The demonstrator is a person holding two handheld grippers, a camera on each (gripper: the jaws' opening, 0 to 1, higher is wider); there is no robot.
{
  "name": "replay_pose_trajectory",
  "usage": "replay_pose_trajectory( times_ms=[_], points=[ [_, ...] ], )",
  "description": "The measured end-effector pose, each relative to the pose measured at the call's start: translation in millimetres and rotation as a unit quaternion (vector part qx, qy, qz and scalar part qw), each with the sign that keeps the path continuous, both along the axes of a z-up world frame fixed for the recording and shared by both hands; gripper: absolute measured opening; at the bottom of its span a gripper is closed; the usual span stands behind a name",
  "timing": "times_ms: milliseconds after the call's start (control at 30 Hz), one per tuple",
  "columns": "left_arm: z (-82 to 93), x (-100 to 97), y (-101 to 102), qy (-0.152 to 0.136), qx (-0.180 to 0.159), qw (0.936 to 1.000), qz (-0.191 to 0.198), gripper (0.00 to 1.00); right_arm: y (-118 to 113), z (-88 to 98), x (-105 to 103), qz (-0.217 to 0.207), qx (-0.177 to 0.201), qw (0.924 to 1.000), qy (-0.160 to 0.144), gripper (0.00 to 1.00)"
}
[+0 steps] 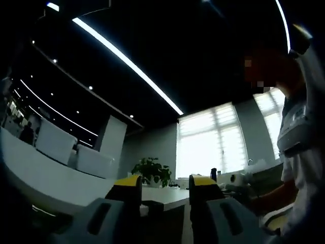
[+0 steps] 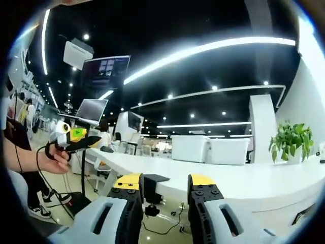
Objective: Clamp the fixed fixture on the desktop, loosen the retaining clip, secure it to the edge of the desk, and tighten the retaining clip.
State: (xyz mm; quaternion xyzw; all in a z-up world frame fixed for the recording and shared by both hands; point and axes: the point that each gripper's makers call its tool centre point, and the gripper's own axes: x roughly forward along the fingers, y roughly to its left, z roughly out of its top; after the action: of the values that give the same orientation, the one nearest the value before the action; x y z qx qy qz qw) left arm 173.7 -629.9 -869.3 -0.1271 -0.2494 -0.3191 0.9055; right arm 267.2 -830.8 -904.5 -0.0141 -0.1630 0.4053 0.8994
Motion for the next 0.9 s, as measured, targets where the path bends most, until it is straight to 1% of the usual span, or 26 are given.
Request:
replay_pose_trajectory(
  times_ms=[67, 133, 167, 200, 233, 267, 300, 367, 400, 433, 533, 567, 633, 667, 700, 767, 867, 900],
  points=[
    [1.5, -1.5, 4, 0.007, -0.004, 0.9999, 0.01, 0.39, -3, 3.0, -2, 0.003, -0.003, 1.0, 0.003, 0.33],
    [-1.0, -0.5, 8, 0.025, -0.006, 0.9995, 0.019, 0.44, -4, 5.7, -4, 0.008, -0.002, 0.9999, 0.007, 0.33],
    [-5.1, 2.3, 14, 0.052, -0.016, 0.9979, 0.035, 0.48, -4, 7.3, -5, 0.014, -0.002, 0.9999, 0.01, 0.34],
    [-6.0, 4.8, 20, 0.069, -0.019, 0.9962, 0.05, 0.54, -3, 9.3, -7, 0.018, -0.005, 0.9998, 0.009, 0.34],
    [-2.9, 3.2, 20, 0.064, -0.015, 0.9965, 0.051, 0.59, -1, 12.2, -11, 0.024, -0.013, 0.9996, 0.005, 0.35],
    [-0.8, 0.8, 22, 0.064, -0.014, 0.9963, 0.056, 0.61, 1, 14.8, -14, 0.032, -0.021, 0.9993, 0.0, 0.36],
    [1.4, -1.7, 23, 0.064, -0.009, 0.996, 0.061, 0.6, 1, 18.2, -15, 0.033, -0.029, 0.999, -0.008, 0.37],
    [6.2, -6.5, 24, 0.065, 0.002, 0.9954, 0.07, 0.59, 0, 25.7, -15, 0.032, -0.028, 0.9991, -0.004, 0.4],
    [7.4, -7.9, 26, 0.069, 0.01, 0.9946, 0.077, 0.59, 2, 27.1, -16, 0.042, -0.022, 0.9988, 0.012, 0.4],
    [7.8, -8.9, 27, 0.071, 0.016, 0.9939, 0.082, 0.59, 2, 29.2, -17, 0.047, -0.026, 0.9984, 0.019, 0.41],
    [9.5, -11.9, 35, 0.081, 0.035, 0.9903, 0.108, 0.59, 1, 37.6, -17, 0.044, -0.046, 0.9979, 0.013, 0.41],
    [8.6, -12.2, 37, 0.088, 0.044, 0.9885, 0.115, 0.59, 1, 38.2, -17, 0.046, -0.053, 0.9974, 0.016, 0.41],
    [2.6, -11.4, 39, 0.112, 0.068, 0.9843, 0.118, 0.59, 0, 37.9, -16, 0.047, -0.073, 0.996, 0.02, 0.41],
    [0.1, -11.1, 39, 0.125, 0.078, 0.982, 0.119, 0.59, -1, 35.6, -16, 0.048, -0.09, 0.9945, 0.026, 0.43],
    [-0.3, -11.5, 38, 0.131, 0.085, 0.9809, 0.116, 0.59, -1, 34.3, -15, 0.049, -0.1, 0.9934, 0.029, 0.45],
    [0.1, -12.1, 37, 0.137, 0.095, 0.9793, 0.114, 0.59, -4, 32.5, -12, 0.044, -0.116, 0.9917, 0.035, 0.48],
    [-0.8, -12.7, 37, 0.148, 0.102, 0.9772, 0.113, 0.59, -9, 31.4, -11, 0.041, -0.128, 0.9899, 0.046, 0.48],
    [-1.3, -12.1, 38, 0.152, 0.106, 0.9761, 0.115, 0.59, -11, 29.3, -10, 0.04, -0.134, 0.9887, 0.054, 0.48]
  ],
)
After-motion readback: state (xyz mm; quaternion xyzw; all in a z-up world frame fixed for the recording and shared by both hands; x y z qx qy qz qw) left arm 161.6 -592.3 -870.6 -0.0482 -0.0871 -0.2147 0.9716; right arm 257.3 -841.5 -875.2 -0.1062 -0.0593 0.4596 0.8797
